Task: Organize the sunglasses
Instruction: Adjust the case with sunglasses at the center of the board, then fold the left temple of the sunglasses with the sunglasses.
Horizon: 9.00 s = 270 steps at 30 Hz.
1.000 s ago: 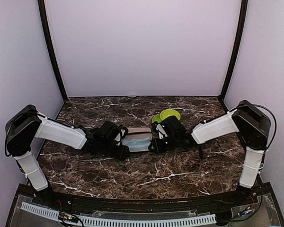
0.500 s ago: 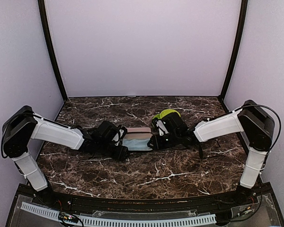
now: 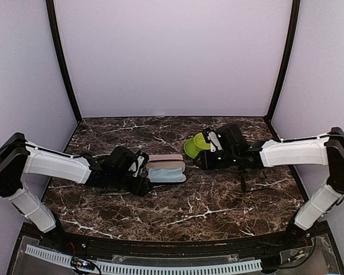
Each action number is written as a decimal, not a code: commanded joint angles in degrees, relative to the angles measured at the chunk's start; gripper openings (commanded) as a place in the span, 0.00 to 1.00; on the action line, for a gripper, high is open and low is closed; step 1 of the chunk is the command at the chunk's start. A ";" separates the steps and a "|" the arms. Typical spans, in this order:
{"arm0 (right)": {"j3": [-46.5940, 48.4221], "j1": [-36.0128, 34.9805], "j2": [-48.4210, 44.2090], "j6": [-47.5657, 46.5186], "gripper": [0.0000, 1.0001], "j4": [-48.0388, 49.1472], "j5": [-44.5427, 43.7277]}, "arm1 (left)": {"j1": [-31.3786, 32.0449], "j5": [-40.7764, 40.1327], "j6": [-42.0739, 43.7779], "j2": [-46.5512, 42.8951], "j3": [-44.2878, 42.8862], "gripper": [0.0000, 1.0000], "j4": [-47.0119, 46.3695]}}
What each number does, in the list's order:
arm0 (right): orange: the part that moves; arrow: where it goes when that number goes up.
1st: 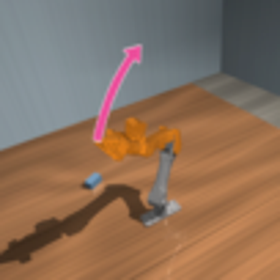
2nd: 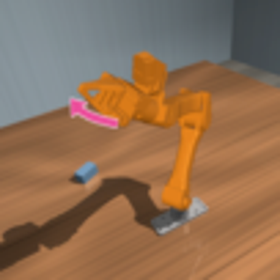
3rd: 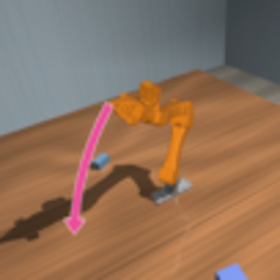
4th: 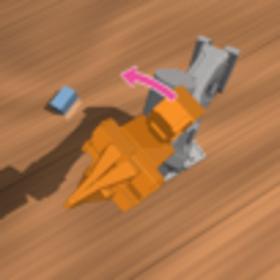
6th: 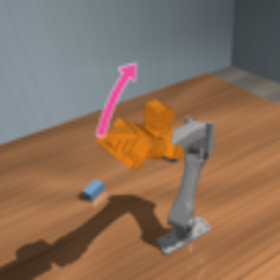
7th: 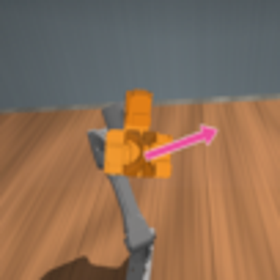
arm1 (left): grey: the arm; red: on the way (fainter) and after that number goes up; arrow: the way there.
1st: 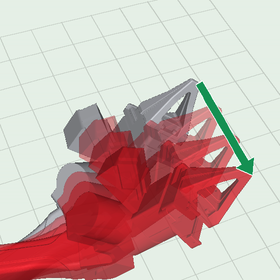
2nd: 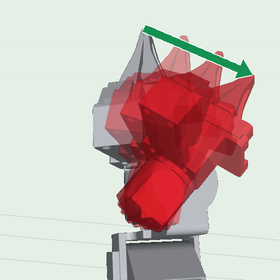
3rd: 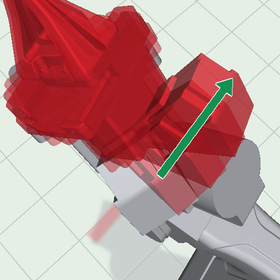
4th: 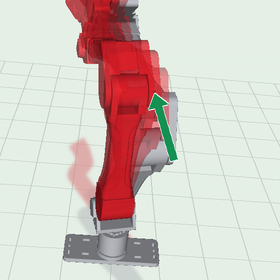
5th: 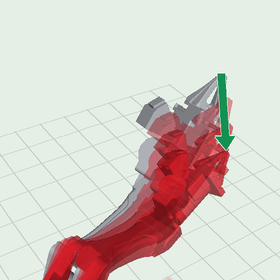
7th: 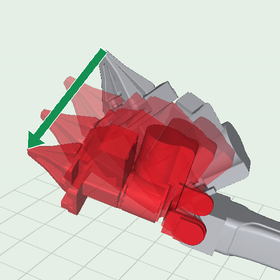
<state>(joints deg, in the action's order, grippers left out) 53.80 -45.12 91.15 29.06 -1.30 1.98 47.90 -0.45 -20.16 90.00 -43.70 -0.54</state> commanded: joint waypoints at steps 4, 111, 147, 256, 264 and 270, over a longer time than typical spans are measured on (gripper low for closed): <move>-5.97 6.68 -11.94 -0.25 0.43 -11.32 -8.25 | 0.18 -2.51 0.75 -6.14 1.14 0.70 2.46; -23.20 21.77 -30.41 9.63 0.46 -18.64 3.15 | 0.26 3.65 0.48 -3.90 -2.09 0.70 -1.84; -9.95 14.04 -14.45 -9.68 0.12 -30.96 -1.42 | 0.26 3.45 0.30 -3.36 -2.91 0.70 -0.83; 15.85 -35.08 11.16 -35.01 0.00 -28.03 -11.12 | 1.46 16.31 -5.17 -2.78 -4.95 0.39 1.64; 16.45 -34.11 14.45 -36.37 0.00 -27.65 -10.41 | -0.42 9.18 -4.89 -11.24 -1.80 0.46 5.75; 16.95 -33.38 14.88 -35.67 0.12 -28.94 -9.38 | -0.42 9.73 -3.82 -11.70 -1.54 0.49 6.64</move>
<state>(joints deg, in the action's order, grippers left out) 70.35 -79.29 104.49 -7.03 -29.65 -8.80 47.72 10.22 -25.45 79.42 -46.00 3.64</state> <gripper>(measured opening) 0.067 0.476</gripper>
